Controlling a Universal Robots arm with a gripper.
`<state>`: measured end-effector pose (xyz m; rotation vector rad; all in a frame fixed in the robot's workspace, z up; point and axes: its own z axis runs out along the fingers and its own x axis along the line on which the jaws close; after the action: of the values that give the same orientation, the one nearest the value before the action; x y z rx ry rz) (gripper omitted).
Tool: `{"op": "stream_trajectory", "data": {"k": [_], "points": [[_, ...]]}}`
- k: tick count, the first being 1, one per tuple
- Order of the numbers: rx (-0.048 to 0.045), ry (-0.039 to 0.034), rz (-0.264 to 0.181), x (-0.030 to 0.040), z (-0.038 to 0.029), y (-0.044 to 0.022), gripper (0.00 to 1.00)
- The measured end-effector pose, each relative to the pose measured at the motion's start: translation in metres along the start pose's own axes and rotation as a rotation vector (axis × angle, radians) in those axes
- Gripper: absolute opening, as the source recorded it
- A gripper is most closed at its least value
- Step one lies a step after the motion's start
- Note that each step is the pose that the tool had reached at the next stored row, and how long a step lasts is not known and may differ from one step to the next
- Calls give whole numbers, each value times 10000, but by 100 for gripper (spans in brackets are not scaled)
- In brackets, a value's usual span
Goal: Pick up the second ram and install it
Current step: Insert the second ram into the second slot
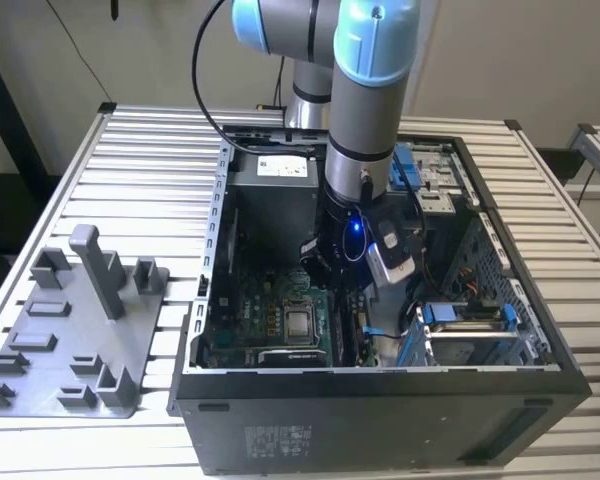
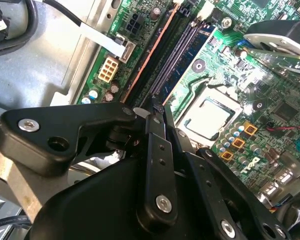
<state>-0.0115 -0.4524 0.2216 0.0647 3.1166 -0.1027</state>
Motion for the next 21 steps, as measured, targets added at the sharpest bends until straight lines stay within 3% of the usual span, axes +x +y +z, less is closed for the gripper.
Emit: {"op": "stream_trajectory", "data": {"k": [21], "points": [[-3,-16,-245,-5,8,0,14]]}}
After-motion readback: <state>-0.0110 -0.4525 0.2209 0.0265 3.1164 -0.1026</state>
